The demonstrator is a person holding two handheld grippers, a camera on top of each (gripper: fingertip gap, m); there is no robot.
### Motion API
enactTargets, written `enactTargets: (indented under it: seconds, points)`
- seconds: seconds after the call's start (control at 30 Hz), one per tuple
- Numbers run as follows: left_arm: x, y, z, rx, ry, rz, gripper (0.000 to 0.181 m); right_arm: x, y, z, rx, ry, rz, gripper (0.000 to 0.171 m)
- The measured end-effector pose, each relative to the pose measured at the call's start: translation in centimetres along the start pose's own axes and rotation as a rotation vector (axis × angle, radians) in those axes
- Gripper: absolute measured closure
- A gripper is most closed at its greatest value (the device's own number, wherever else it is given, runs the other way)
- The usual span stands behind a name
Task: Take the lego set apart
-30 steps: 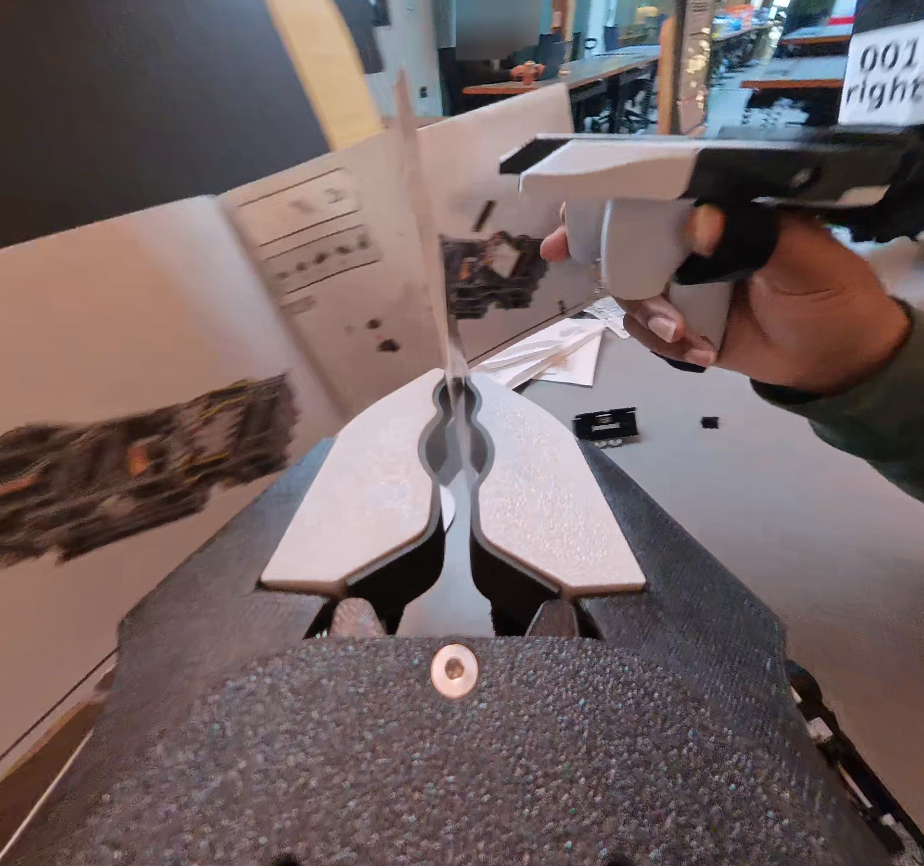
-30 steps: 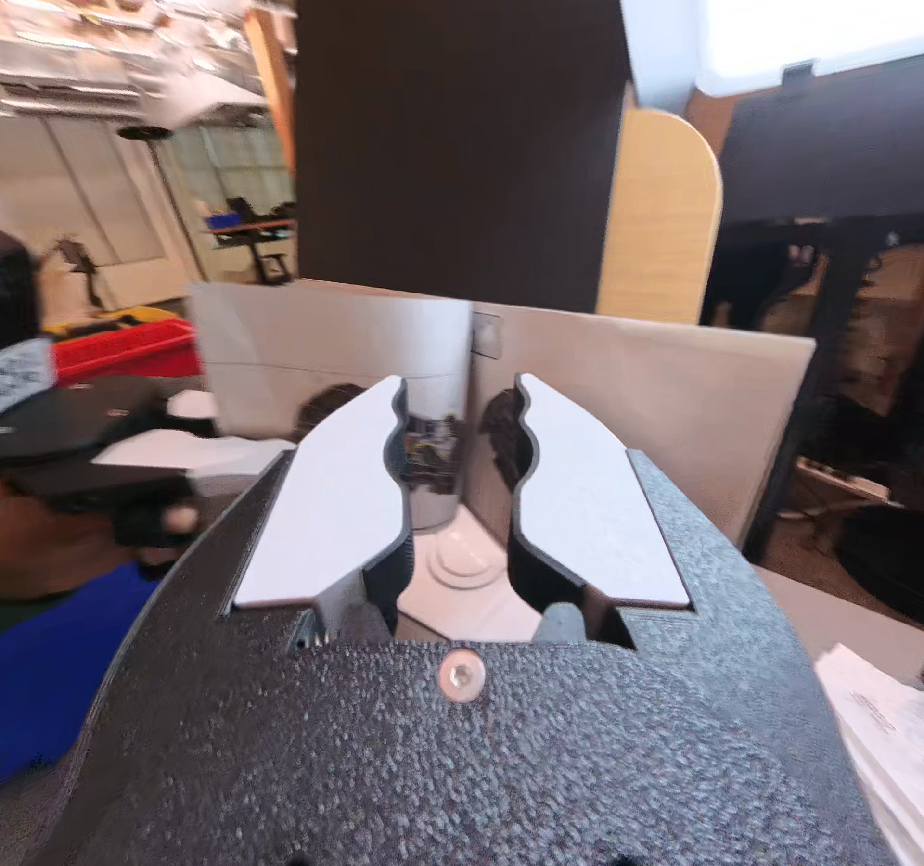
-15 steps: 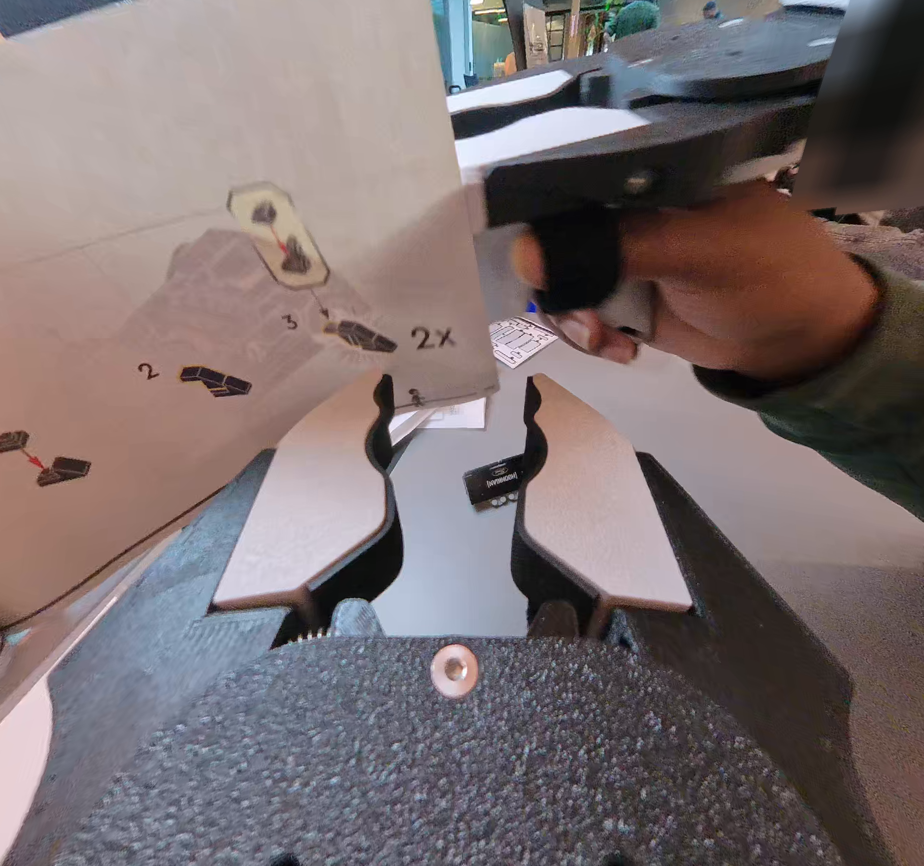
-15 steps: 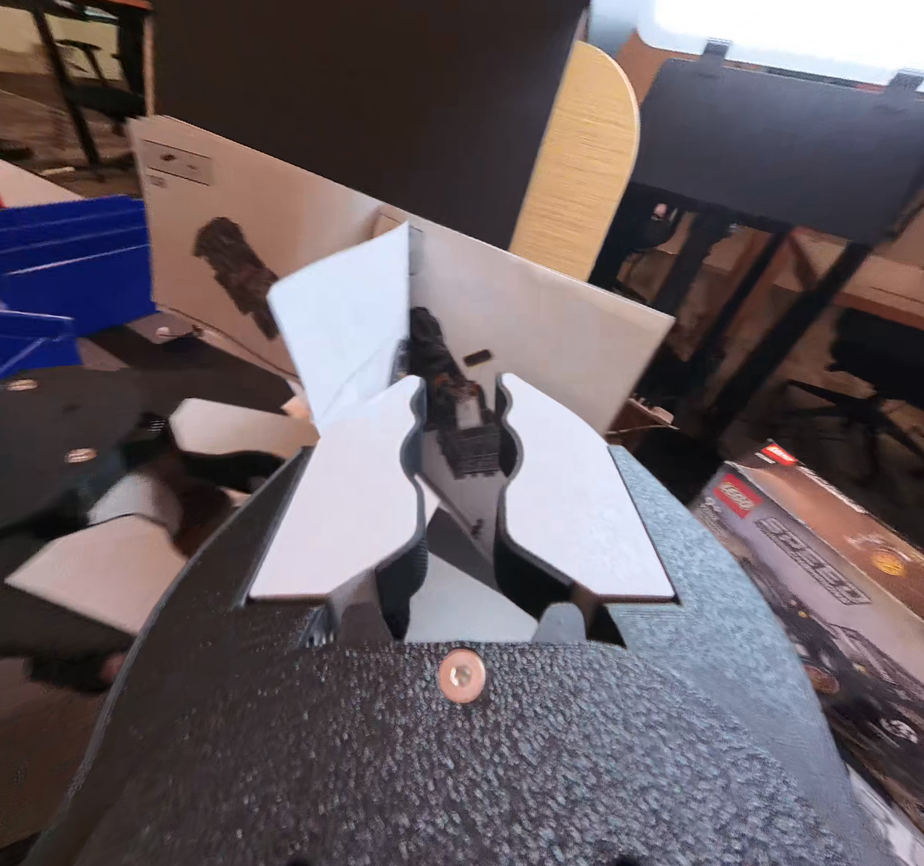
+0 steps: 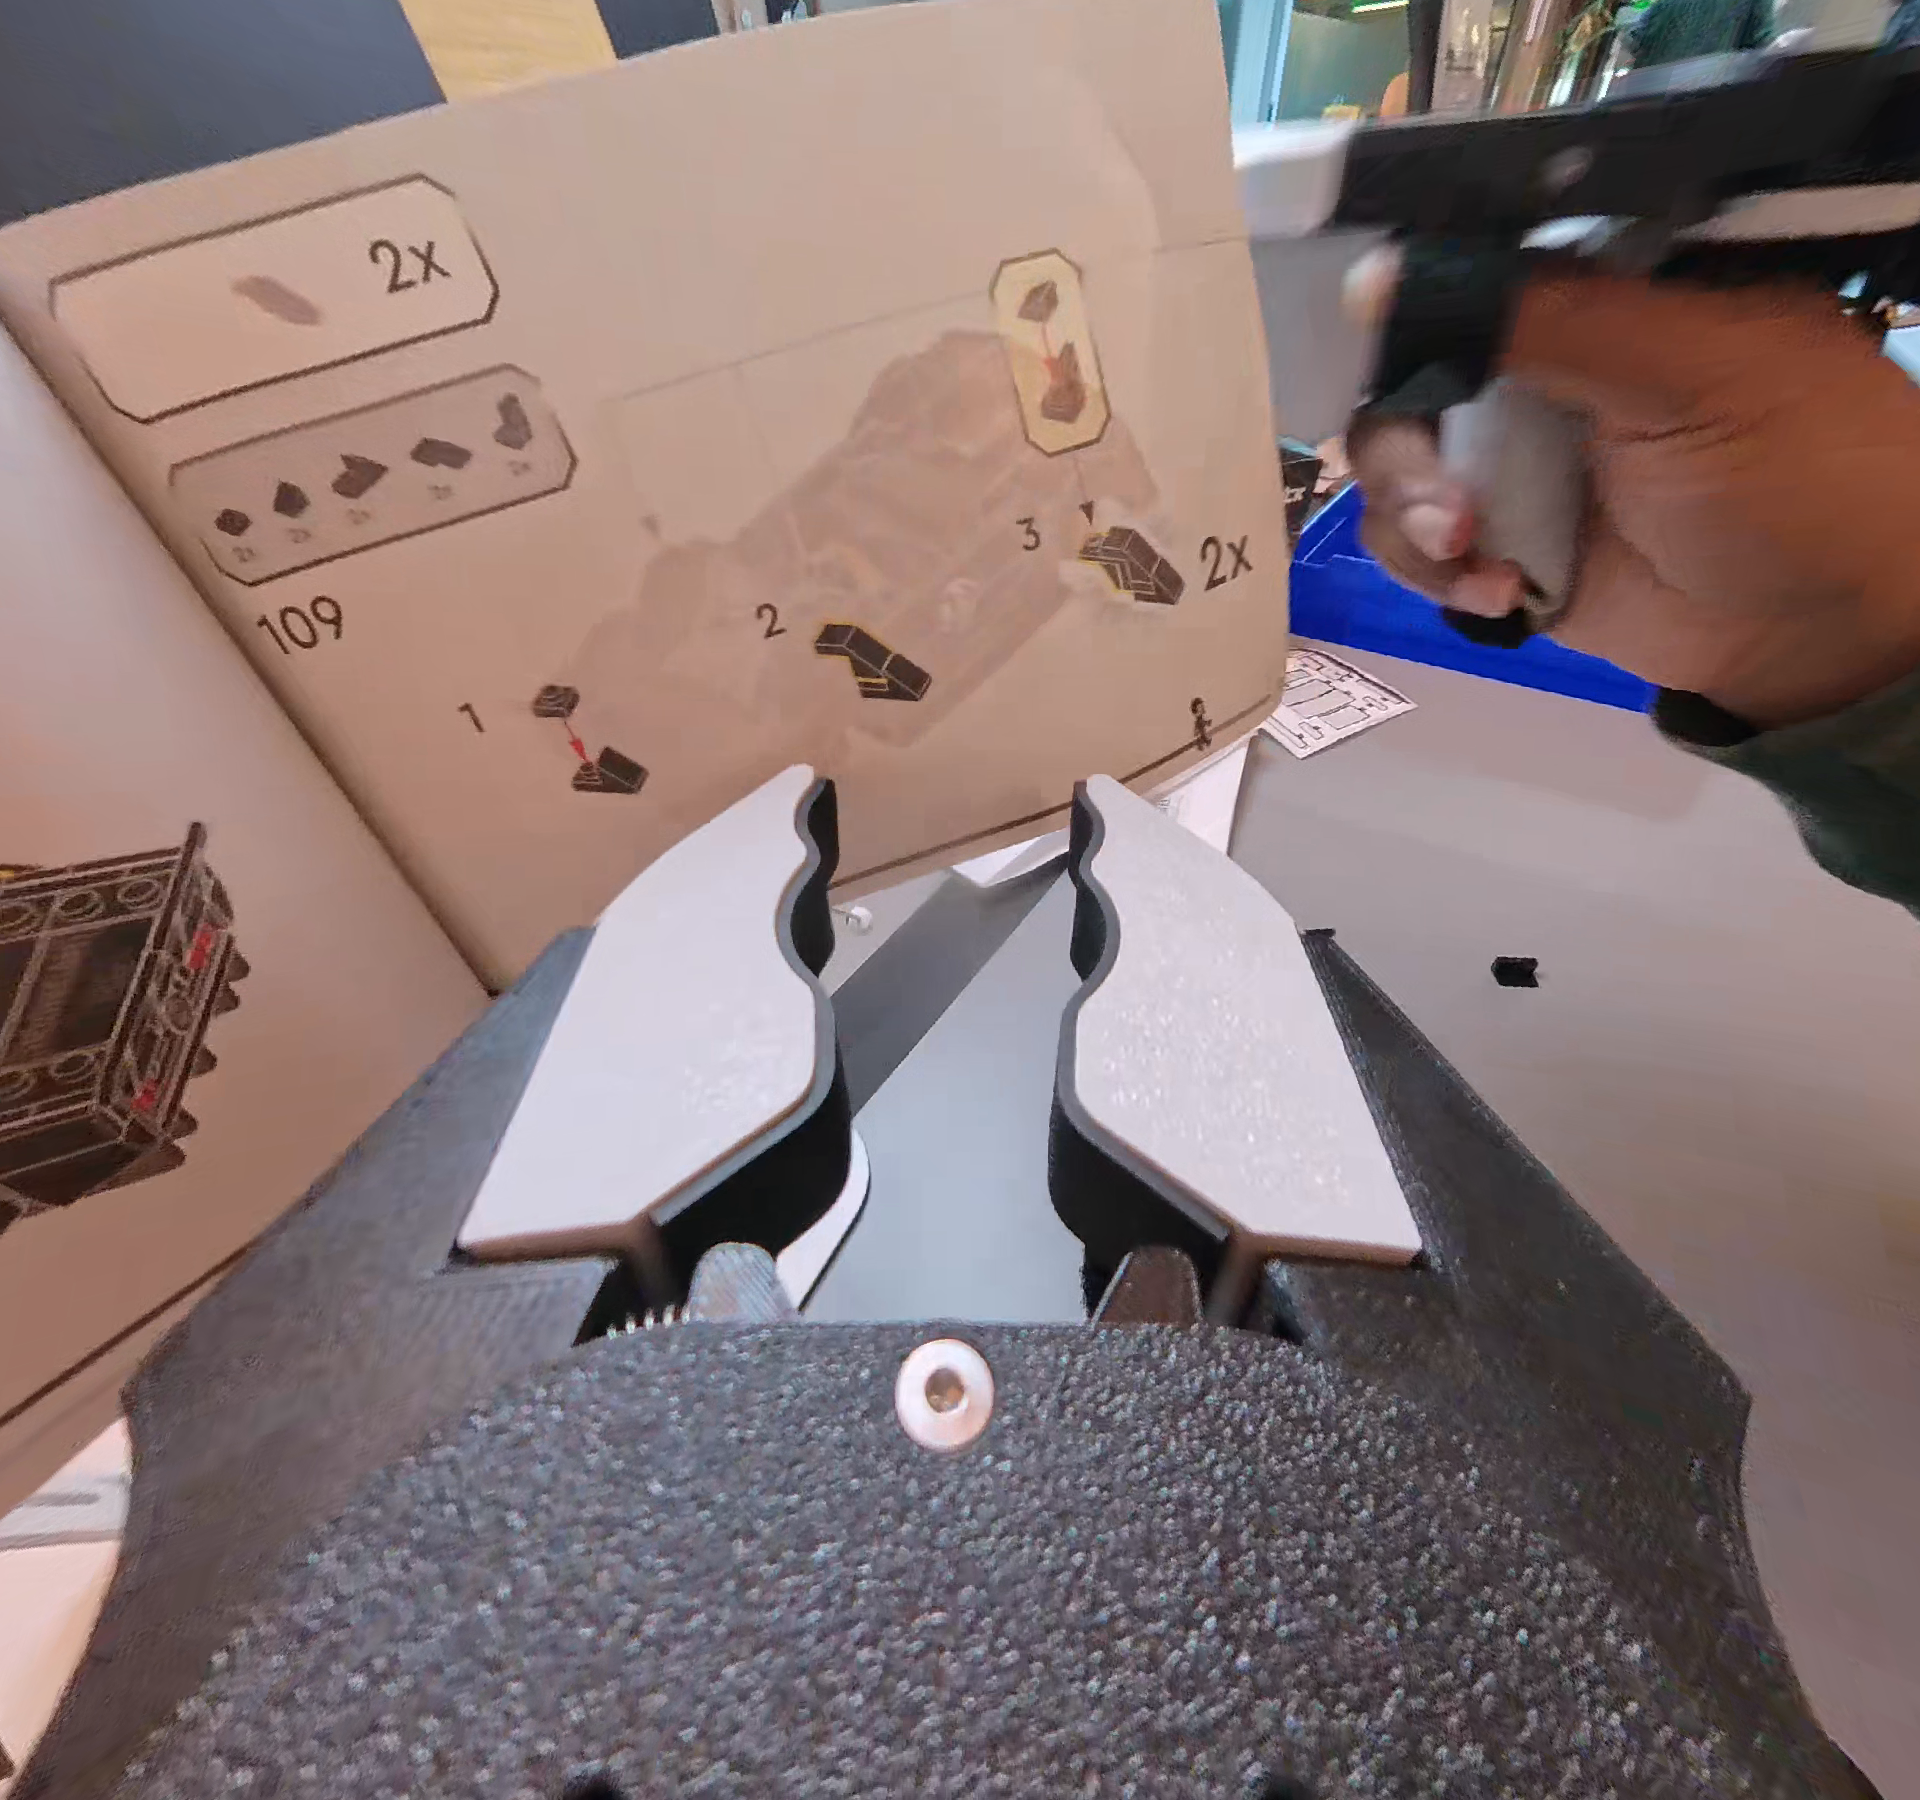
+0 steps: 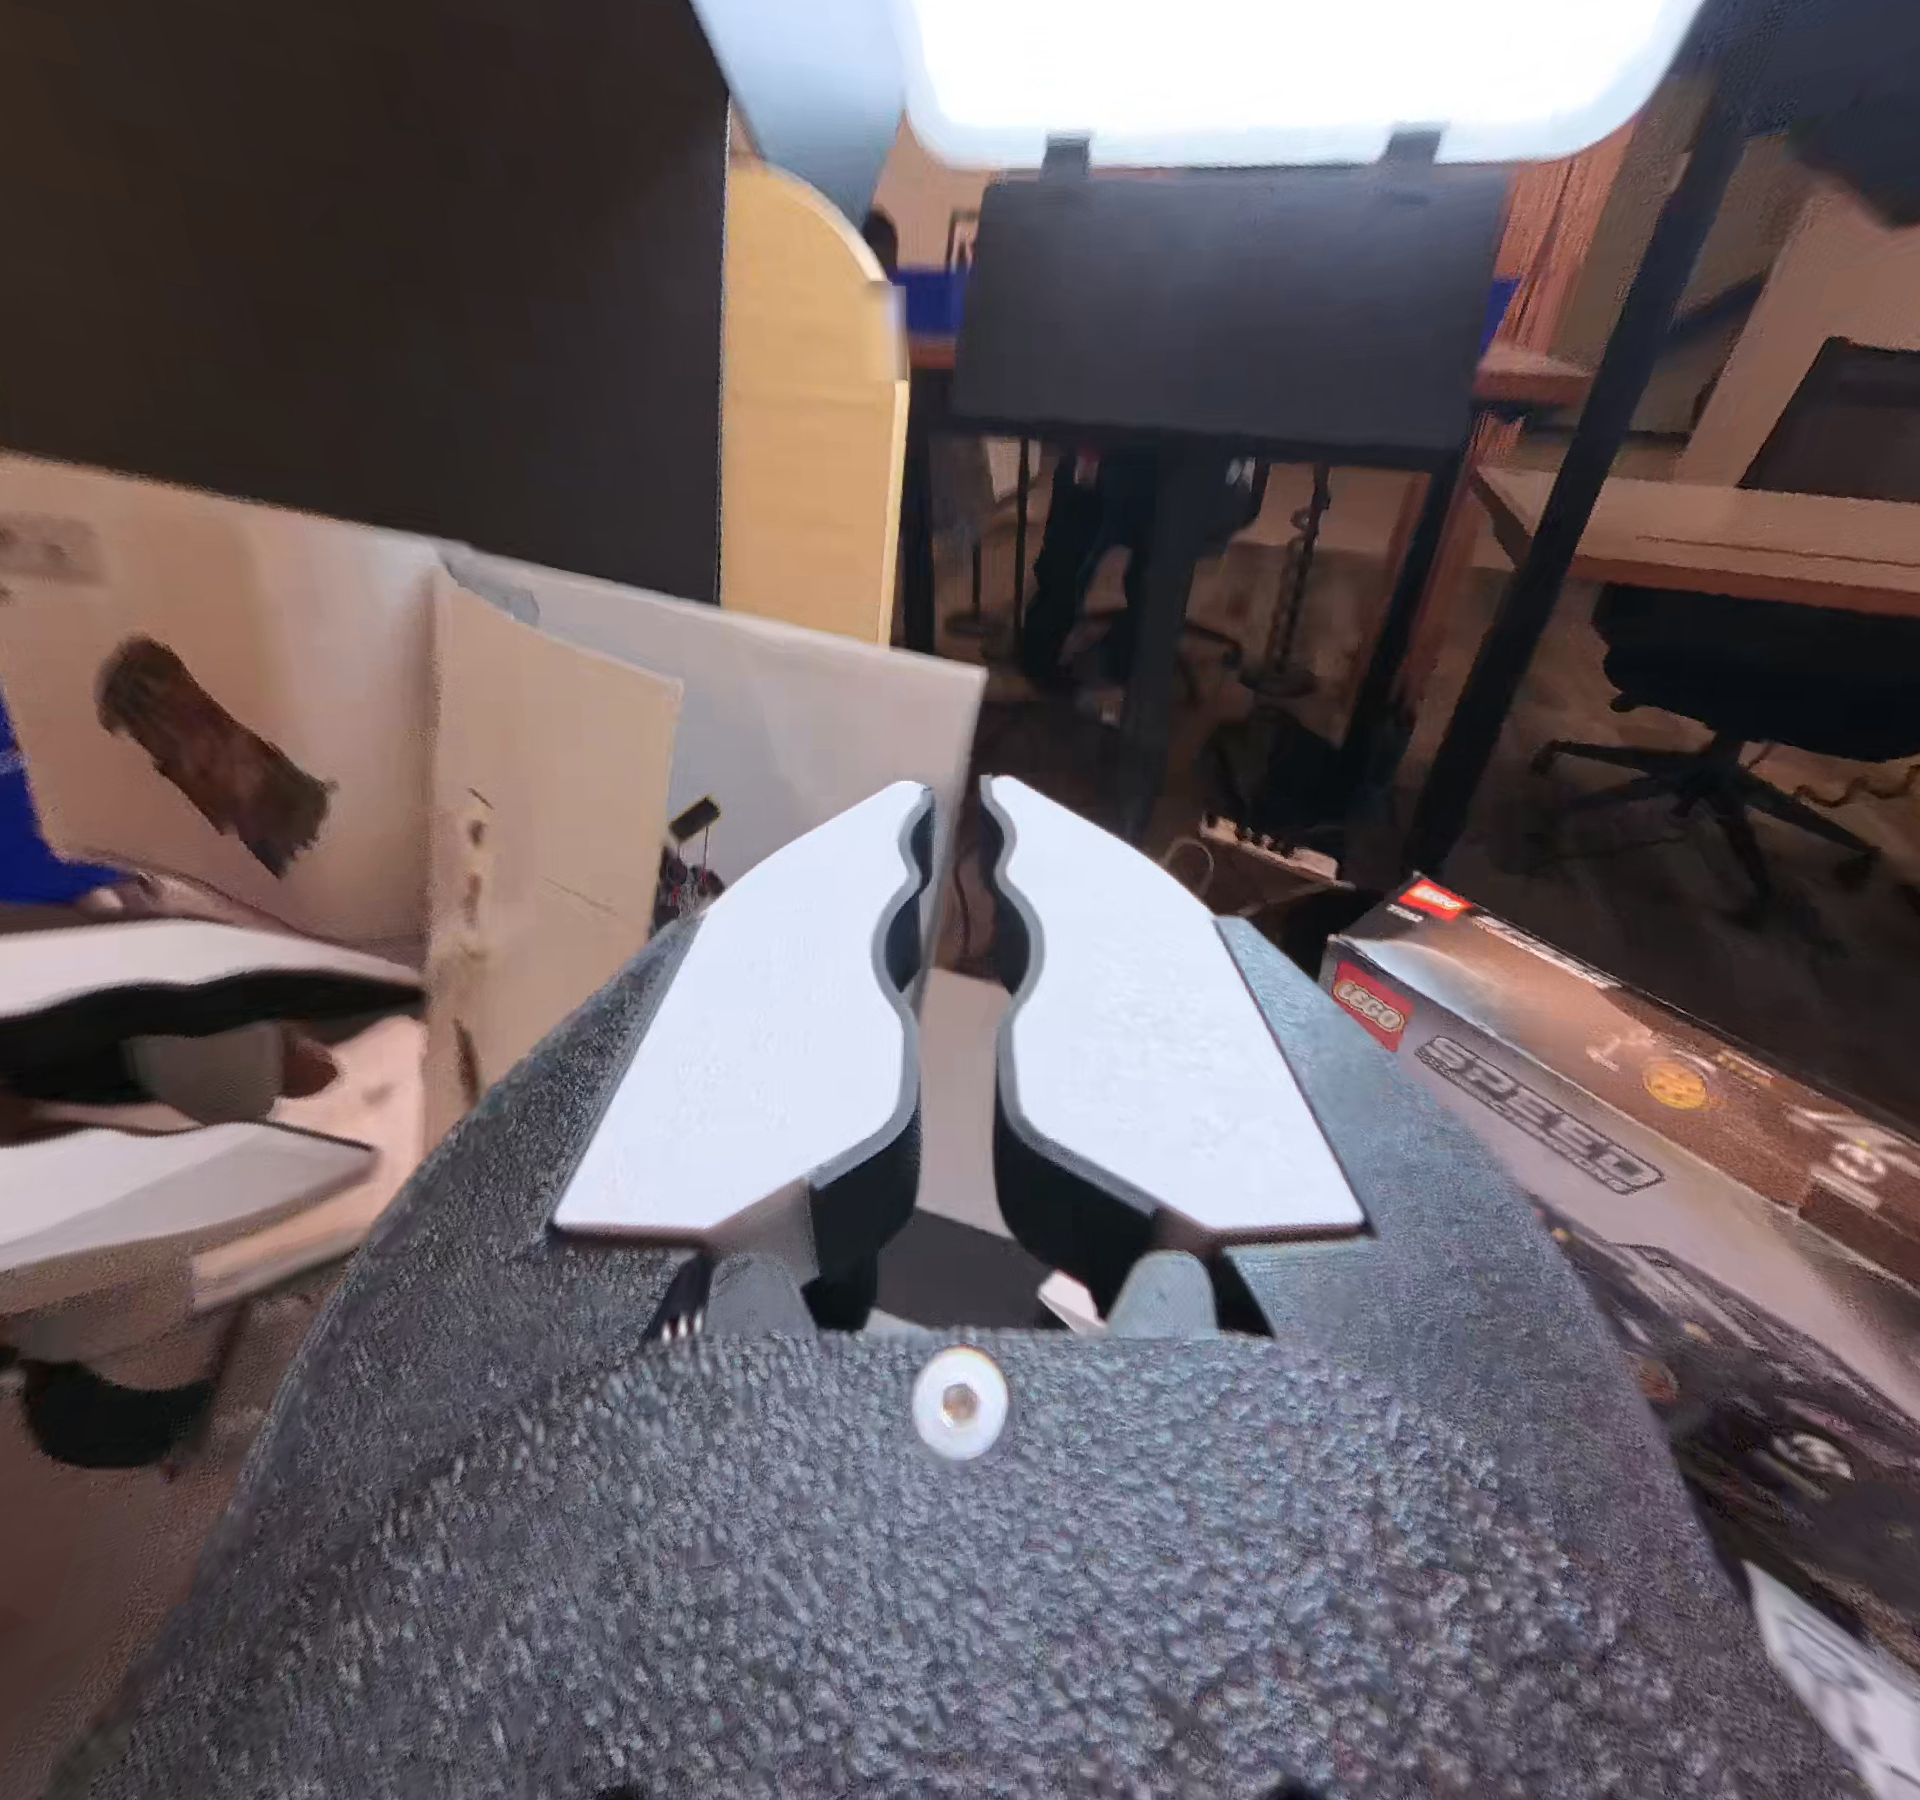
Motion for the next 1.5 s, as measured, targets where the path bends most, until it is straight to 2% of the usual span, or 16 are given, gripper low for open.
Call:
enactTargets:
  seconds: [0.1,0.17,0.27,0.33,0.4,0.57,0.67,0.83,0.97,1.07,1.17,1.27,1.4,1.5]
  points:
    - [-0.3,1.0,-0.5,-0.026,0.002,0.009,0.137,-1.0,-3.2,3.8,0.216,0.070,0.026,0.151]
    - [-0.1,1.6,-0.9,-0.036,-0.008,-0.003,0.135,-3.5,-4.8,5.2,0.289,0.016,0.093,0.150]
    - [0.2,2.3,-1.6,-0.054,-0.027,-0.019,0.131,-8.7,-5.1,4.0,0.237,-0.086,0.283,0.157]
    - [0.6,2.4,-2.1,-0.080,-0.053,-0.040,0.131,-11.3,-3.9,0.4,0.065,-0.143,0.400,0.164]
    - [0.9,2.0,-2.2,-0.088,-0.078,-0.050,0.130,-10.5,-1.8,-3.7,-0.092,-0.241,0.323,0.164]
    - [-0.5,-1.1,-0.8,-0.085,0.010,0.058,0.133,-7.3,1.5,-8.4,-0.171,-0.265,0.143,0.162]
    - [-3.3,-4.0,0.3,-0.079,0.041,0.191,0.134,-6.0,2.2,-8.9,-0.170,-0.278,0.061,0.152]
    - [-10.9,-9.4,1.4,-0.081,0.041,0.463,0.129,-4.4,2.7,-9.5,-0.194,-0.288,-0.013,0.144]
    - [-14.9,-11.9,0.2,-0.149,0.022,0.569,0.109,-4.1,2.9,-9.7,-0.203,-0.271,-0.030,0.130]
    - [-15.6,-12.4,-0.4,-0.162,0.048,0.582,0.109,-4.4,2.9,-9.6,-0.191,-0.261,-0.041,0.125]
    - [-15.3,-12.3,-0.5,-0.168,0.079,0.581,0.113,-6.4,2.4,-8.2,-0.118,-0.268,-0.003,0.126]
    - [-15.4,-12.4,-0.7,-0.164,0.080,0.594,0.116,-10.8,2.1,-6.3,-0.037,-0.285,0.116,0.131]
    - [-15.5,-12.5,-0.5,-0.157,0.075,0.611,0.120,-16.3,2.7,-5.4,-0.030,-0.272,0.248,0.132]
    - [-16.2,-13.2,-0.1,-0.146,0.094,0.654,0.115,-17.6,3.8,-5.4,-0.046,-0.281,0.262,0.132]
Point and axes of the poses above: each gripper's, where its closed fingertips meet, y out along the fingers, z out of its top, x = y × z across the jaws, the point moved 1 cm from there along -y, back along the fingers, and after that the axes turned 11 degrees about x, right-handed, at the moved point
